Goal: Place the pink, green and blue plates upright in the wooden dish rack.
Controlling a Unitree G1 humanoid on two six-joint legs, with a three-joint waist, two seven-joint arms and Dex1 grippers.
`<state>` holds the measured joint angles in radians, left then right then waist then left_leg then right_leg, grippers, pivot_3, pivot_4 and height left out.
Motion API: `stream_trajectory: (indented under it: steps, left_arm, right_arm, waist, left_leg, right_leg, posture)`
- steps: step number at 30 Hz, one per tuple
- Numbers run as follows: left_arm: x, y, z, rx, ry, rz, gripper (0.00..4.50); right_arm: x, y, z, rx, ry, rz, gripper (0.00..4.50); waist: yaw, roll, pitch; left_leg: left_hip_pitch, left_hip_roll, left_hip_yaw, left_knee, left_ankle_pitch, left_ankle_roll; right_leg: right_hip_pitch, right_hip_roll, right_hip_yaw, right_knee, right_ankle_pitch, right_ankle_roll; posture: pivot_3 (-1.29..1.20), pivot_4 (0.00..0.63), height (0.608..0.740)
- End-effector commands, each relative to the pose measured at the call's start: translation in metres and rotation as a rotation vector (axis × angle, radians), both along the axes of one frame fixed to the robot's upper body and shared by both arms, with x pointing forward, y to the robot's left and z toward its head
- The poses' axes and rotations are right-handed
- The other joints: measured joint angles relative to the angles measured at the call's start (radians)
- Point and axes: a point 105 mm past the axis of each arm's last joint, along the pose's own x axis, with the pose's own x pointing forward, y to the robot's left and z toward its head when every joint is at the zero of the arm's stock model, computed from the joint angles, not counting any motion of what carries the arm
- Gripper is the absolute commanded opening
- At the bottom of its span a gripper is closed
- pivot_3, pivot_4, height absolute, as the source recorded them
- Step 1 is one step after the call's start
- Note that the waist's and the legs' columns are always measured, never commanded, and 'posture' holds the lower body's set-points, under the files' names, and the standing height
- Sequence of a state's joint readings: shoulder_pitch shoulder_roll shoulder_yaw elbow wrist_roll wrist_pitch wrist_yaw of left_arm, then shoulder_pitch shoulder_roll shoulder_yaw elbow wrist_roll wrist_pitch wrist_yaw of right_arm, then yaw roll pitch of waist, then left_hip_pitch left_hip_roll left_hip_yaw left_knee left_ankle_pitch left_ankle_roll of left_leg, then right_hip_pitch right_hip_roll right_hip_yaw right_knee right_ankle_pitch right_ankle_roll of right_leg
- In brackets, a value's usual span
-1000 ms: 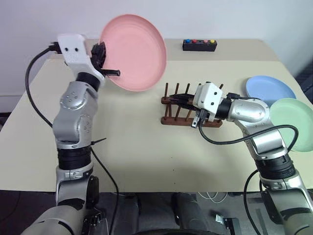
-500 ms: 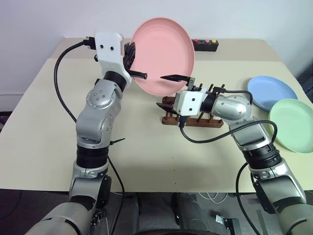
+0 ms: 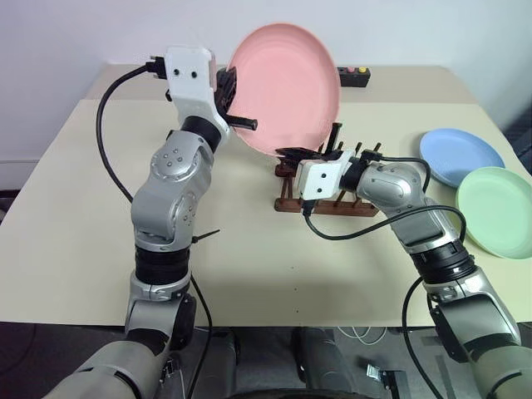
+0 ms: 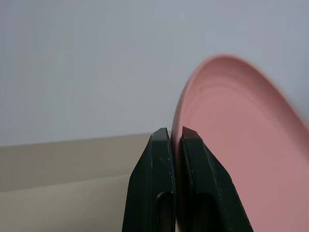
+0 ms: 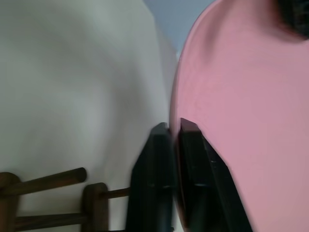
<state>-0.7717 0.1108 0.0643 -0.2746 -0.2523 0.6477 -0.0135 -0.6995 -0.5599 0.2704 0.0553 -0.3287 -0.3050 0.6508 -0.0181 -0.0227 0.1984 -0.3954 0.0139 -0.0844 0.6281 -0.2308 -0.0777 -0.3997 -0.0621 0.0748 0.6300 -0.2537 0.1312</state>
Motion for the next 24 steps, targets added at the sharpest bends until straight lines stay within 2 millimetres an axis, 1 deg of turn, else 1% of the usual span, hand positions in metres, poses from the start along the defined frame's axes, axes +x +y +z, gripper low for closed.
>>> stream_trajectory:
  steps: [1, 3, 5, 7, 8, 11, 14, 15, 17, 18, 19, 21, 22, 24]
  left_arm:
    - [-0.008, -0.003, 0.018, -0.017, -0.069, -0.018, 0.0]
    - [-0.008, -0.003, 0.017, -0.023, -0.064, -0.017, 0.0]
    - [-0.009, -0.003, 0.019, -0.07, -0.065, -0.047, 0.0]
    - [-0.012, -0.003, 0.023, -0.121, -0.086, -0.072, 0.71]
    - [-0.015, -0.002, 0.028, -0.155, -0.11, -0.092, 0.97]
    - [-0.021, 0.008, 0.043, -0.254, -0.183, -0.084, 2.5]
    - [-0.021, 0.024, 0.05, -0.292, -0.23, -0.01, 4.09]
    - [-0.02, 0.029, 0.051, -0.3, -0.235, 0.018, 4.46]
    - [-0.017, 0.046, 0.053, -0.331, -0.248, 0.073, 4.46]
    - [-0.014, 0.053, 0.049, -0.296, -0.241, 0.101, 4.46]
    - [-0.011, 0.057, 0.046, -0.267, -0.235, 0.117, 4.46]
    - [-0.003, 0.061, 0.029, -0.143, -0.186, 0.148, 4.46]
    - [0.002, 0.065, 0.019, -0.131, -0.149, 0.144, 4.46]
    - [0.01, 0.075, -0.008, -0.084, -0.056, 0.142, 4.46]
  right_arm:
    - [0.0, -0.002, 0.015, -0.005, -0.103, -0.003, 0.06]
    - [0.0, -0.003, 0.016, -0.006, -0.128, -0.007, 0.06]
    - [0.001, -0.004, 0.015, -0.007, -0.145, -0.018, 0.06]
    - [0.002, -0.006, 0.015, -0.006, -0.158, -0.025, 0.0]
    - [0.003, -0.007, 0.015, -0.004, -0.166, -0.03, 0.0]
    - [0.006, -0.014, 0.017, 0.012, -0.19, -0.059, 0.0]
    - [0.009, -0.024, 0.023, 0.038, -0.22, -0.096, 0.0]
    - [0.01, -0.028, 0.027, 0.054, -0.227, -0.109, 0.0]
    - [0.011, -0.044, 0.045, 0.134, -0.243, -0.146, 0.0]
    - [0.01, -0.055, 0.058, 0.236, -0.213, -0.164, 0.0]
    - [0.009, -0.063, 0.067, 0.306, -0.187, -0.17, 0.0]
    - [0.006, -0.077, 0.078, 0.399, -0.128, -0.165, 0.0]
    - [0.004, -0.085, 0.083, 0.441, -0.091, -0.166, 0.0]
    - [-0.002, -0.103, 0.087, 0.575, 0.065, -0.139, 0.0]
  waist:
    - [0.001, 0.0, 0.0]
    - [0.001, 0.0, 0.0]
    - [0.001, 0.0, 0.0]
    - [0.001, 0.0, 0.0]
    - [0.001, 0.0, 0.0]
    - [0.001, 0.0, 0.0]
    - [0.001, 0.0, 0.0]
    - [0.001, 0.0, 0.0]
    - [0.001, 0.0, 0.0]
    - [0.001, 0.0, 0.0]
    - [0.001, 0.0, 0.0]
    - [0.0, 0.0, 0.0]
    - [0.0, 0.0, 0.0]
    - [0.0, 0.0, 0.0]
  left_leg:
    - [0.0, 0.0, 0.0, 0.0, 0.0, 0.0]
    - [0.0, 0.0, 0.0, 0.0, 0.0, 0.0]
    - [0.0, 0.0, 0.0, 0.0, 0.0, 0.0]
    - [0.0, 0.0, 0.0, 0.0, 0.0, 0.0]
    - [0.0, 0.0, 0.0, 0.0, 0.0, 0.0]
    - [0.0, 0.0, 0.0, 0.0, 0.0, 0.0]
    - [0.0, 0.0, 0.0, 0.0, 0.0, 0.0]
    - [0.0, 0.0, 0.0, 0.0, 0.0, 0.0]
    - [0.0, 0.0, 0.0, 0.0, 0.0, 0.0]
    - [0.0, 0.0, 0.0, 0.0, 0.0, 0.0]
    - [0.0, 0.0, 0.0, 0.0, 0.0, 0.0]
    - [0.0, 0.0, 0.0, 0.0, 0.0, 0.0]
    - [0.0, 0.0, 0.0, 0.0, 0.0, 0.0]
    - [0.0, 0.0, 0.0, 0.0, 0.0, 0.0]
  right_leg:
    - [0.0, 0.0, 0.0, 0.0, 0.0, 0.0]
    - [0.0, 0.0, 0.0, 0.0, 0.0, 0.0]
    - [0.0, 0.0, 0.0, 0.0, 0.0, 0.0]
    - [0.0, 0.0, 0.0, 0.0, 0.0, 0.0]
    - [0.0, 0.0, 0.0, 0.0, 0.0, 0.0]
    - [0.0, 0.0, 0.0, 0.0, 0.0, 0.0]
    - [0.0, 0.0, 0.0, 0.0, 0.0, 0.0]
    - [0.0, 0.0, 0.0, 0.0, 0.0, 0.0]
    - [0.0, 0.0, 0.0, 0.0, 0.0, 0.0]
    - [0.0, 0.0, 0.0, 0.0, 0.0, 0.0]
    - [0.0, 0.0, 0.0, 0.0, 0.0, 0.0]
    - [0.001, 0.0, 0.0, 0.0, 0.0, 0.0]
    - [0.001, 0.0, 0.0, 0.0, 0.0, 0.0]
    - [0.001, 0.0, 0.0, 0.0, 0.0, 0.0]
  posture:
    - [0.0, 0.15, 0.73]
    - [0.0, 0.15, 0.73]
    - [0.0, 0.15, 0.73]
    - [0.0, 0.15, 0.73]
    - [0.0, 0.15, 0.73]
    - [0.0, 0.15, 0.73]
    - [0.0, 0.15, 0.73]
    - [0.0, 0.15, 0.73]
    - [0.0, 0.15, 0.73]
    - [0.0, 0.15, 0.73]
    - [0.0, 0.15, 0.73]
    - [0.0, 0.15, 0.73]
    - [0.0, 0.15, 0.73]
    - [0.0, 0.15, 0.73]
